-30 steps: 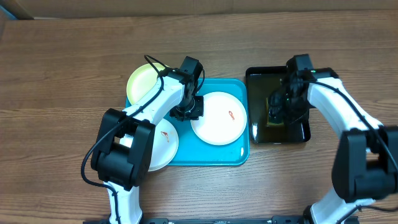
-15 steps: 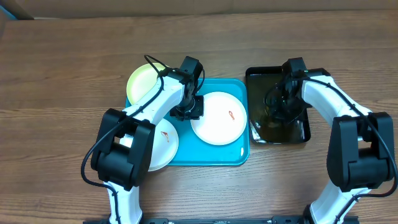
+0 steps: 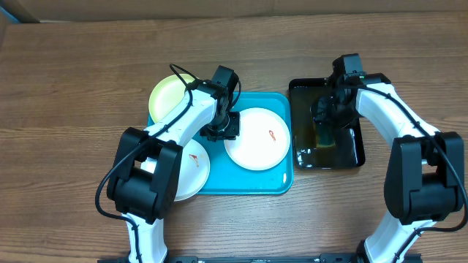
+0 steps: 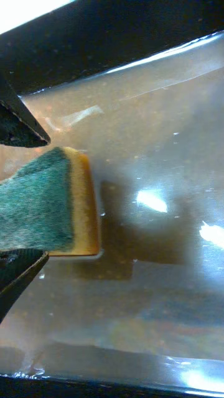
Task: Clean dirty plates on tray and stack at the side
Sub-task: 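Reach the right gripper into the black tray and grasp the green sponge, then scrub the held white plate with the sponge in the right gripper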
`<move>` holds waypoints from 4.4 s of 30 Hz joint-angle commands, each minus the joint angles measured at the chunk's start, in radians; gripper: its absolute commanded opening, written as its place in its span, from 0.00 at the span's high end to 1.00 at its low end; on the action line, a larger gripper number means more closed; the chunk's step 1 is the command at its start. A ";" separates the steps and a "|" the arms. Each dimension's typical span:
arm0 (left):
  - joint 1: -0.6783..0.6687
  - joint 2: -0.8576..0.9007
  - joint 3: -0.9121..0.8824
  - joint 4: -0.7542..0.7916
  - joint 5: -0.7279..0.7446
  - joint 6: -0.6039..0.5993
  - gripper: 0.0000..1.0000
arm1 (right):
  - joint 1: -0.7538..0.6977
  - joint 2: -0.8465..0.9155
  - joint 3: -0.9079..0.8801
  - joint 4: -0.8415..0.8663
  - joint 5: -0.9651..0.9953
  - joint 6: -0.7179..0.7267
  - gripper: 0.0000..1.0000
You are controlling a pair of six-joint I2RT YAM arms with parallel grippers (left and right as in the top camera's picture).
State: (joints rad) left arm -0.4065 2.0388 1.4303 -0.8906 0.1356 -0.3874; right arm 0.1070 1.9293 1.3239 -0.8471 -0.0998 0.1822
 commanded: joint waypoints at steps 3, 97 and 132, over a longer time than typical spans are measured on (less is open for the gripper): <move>-0.007 0.016 -0.003 0.003 -0.016 -0.002 0.67 | 0.000 0.009 -0.073 0.060 0.006 0.003 0.87; -0.005 0.016 -0.004 -0.024 -0.165 -0.010 0.92 | 0.467 -0.120 0.117 -0.116 0.260 0.137 0.96; -0.006 0.016 -0.004 -0.024 -0.161 -0.010 0.91 | 0.466 -0.118 -0.354 0.489 0.217 0.193 0.96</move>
State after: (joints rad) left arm -0.4065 2.0388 1.4303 -0.9123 -0.0017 -0.3904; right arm 0.5758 1.8126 0.9974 -0.3595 0.1455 0.3656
